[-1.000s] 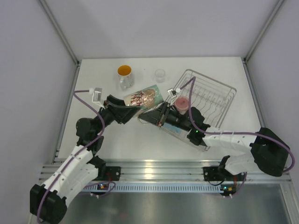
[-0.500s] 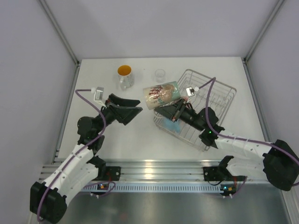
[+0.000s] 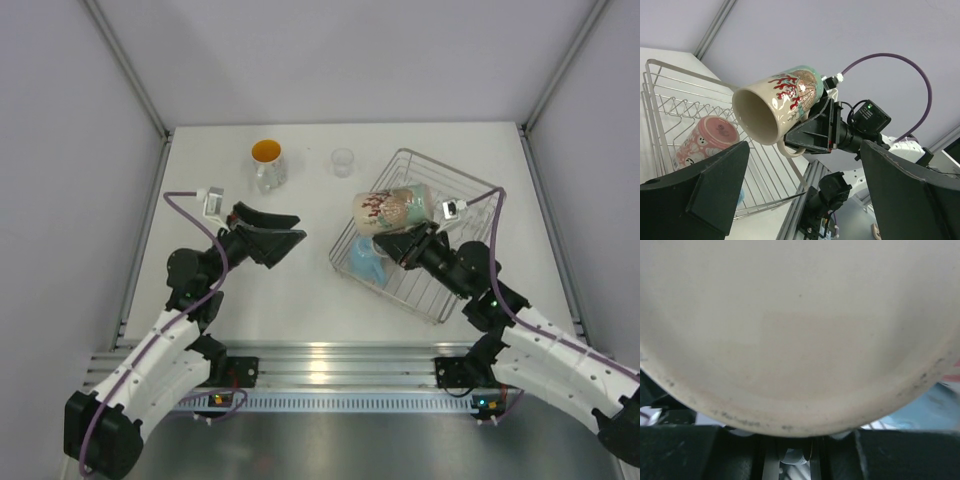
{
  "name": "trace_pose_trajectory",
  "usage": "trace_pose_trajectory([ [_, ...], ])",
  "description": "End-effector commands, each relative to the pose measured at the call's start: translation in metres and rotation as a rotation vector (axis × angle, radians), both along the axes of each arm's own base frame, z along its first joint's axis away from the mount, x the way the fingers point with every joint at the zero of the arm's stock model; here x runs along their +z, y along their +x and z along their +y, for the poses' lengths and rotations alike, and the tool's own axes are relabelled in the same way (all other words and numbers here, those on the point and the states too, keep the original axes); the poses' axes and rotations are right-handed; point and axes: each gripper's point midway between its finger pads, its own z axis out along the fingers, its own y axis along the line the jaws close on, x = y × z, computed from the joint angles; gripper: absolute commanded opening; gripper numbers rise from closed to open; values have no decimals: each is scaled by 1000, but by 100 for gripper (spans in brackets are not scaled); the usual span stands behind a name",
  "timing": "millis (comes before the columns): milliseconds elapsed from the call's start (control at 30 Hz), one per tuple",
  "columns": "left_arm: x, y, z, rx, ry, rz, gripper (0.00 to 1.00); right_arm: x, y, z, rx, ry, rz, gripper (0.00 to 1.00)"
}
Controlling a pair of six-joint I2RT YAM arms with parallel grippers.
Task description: Load the cups into the dish rack
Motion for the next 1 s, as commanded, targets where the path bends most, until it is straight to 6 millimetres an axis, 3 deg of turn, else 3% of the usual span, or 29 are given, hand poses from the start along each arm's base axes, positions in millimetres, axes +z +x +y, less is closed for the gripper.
trace_pose_trajectory([
  [0, 6, -4, 2, 17, 0, -56, 98, 36, 11, -34, -167, -45, -117, 0],
  [33, 6, -3, 3, 20, 1, -58, 98, 38, 10, -41, -188, -57, -125, 0],
  [167, 4, -4, 4, 25, 11, -58, 98, 14, 13, -66, -292, -163, -59, 0],
  [233, 4, -4, 5, 37, 14, -66, 98, 15, 13, -77, -337, -178, -59, 0],
  [567, 9, -5, 6, 46, 31, -81, 98, -8, 15, -109, -466, -342, 39, 0],
  [733, 9, -7, 6, 43, 31, -85, 98, -22, 17, -140, -580, -505, 89, 0],
  [967, 8, -7, 7, 48, 31, -80, 98, -41, 20, -149, -618, -607, 135, 0],
])
